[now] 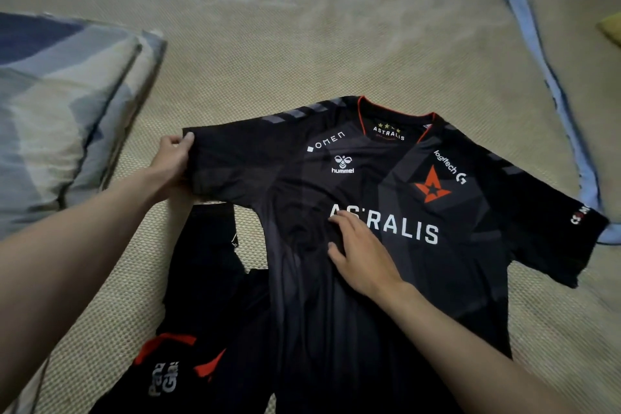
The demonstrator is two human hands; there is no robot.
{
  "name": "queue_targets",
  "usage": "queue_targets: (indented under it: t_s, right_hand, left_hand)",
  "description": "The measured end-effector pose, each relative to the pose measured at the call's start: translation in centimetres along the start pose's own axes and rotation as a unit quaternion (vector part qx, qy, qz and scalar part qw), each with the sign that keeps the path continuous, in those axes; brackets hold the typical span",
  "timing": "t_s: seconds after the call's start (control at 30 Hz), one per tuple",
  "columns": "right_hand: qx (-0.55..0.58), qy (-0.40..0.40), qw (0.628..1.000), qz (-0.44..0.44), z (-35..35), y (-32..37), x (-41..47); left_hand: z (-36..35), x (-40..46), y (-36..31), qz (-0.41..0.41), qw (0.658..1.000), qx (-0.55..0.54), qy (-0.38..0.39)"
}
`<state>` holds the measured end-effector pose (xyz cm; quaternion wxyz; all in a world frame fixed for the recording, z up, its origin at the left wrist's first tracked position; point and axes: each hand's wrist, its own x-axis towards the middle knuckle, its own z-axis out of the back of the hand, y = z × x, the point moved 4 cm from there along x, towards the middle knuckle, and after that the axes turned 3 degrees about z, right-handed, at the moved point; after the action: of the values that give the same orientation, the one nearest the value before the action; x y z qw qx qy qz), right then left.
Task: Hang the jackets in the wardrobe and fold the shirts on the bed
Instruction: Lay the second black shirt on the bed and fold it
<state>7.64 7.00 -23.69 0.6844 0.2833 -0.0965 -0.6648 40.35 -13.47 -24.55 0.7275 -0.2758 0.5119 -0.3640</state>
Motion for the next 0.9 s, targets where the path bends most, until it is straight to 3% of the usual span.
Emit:
queue_targets:
  t_s: [0.1, 0.23, 0.33, 0.43, 0.5, 0.57, 0.63, 0.73, 0.8, 0.9]
  right_hand:
    - [-0.008, 0.007, 1.000, -0.001, -0.2, -0.1, -0.4]
    - [0.001, 0.011, 1.000, -0.007, -0.3, 0.0, -0.7]
    - [0.019, 0.005, 1.000, -0.020, 0.3, 0.0, -1.7]
    - [0.027, 0.013, 0.997, -0.065, 2.0, -0.6, -5.2]
    - [0.027, 0.039, 0.992, -0.119, 2.8, -1.8, -8.7]
    - [0.013, 0.063, 0.982, -0.176, 3.6, -3.5, -12.4]
    - [0.003, 0.075, 0.964, -0.255, 4.2, -5.9, -17.0]
    - [0.019, 0.055, 0.908, -0.415, 2.9, -12.1, -24.6]
    - [0.065, 0.064, 0.864, -0.496, 1.4, -15.0, -29.8]
    - [0.173, 0.067, 0.833, -0.521, -0.4, -15.3, -33.7]
  left_hand:
    - [-0.3, -0.7, 1.0, 0.048, 0.994, 0.038, 0.094]
    - [0.9, -1.1, 2.6, 0.036, 0.996, 0.033, 0.081]
    - [2.0, -3.0, 3.4, 0.026, 0.999, 0.041, -0.014]
    - [2.5, -7.3, 3.5, -0.045, 0.970, 0.207, -0.117]
    - [0.6, -12.4, 3.6, -0.106, 0.955, 0.268, -0.064]
    - [-2.5, -18.9, 4.3, -0.159, 0.940, 0.299, 0.040]
    - [-5.7, -24.9, 7.1, -0.116, 0.922, 0.326, 0.176]
    - [-8.0, -31.0, 13.6, 0.080, 0.854, 0.423, 0.291]
    - [-8.5, -33.4, 16.3, 0.163, 0.843, 0.427, 0.284]
    - [-10.0, -35.2, 17.1, 0.193, 0.879, 0.387, 0.200]
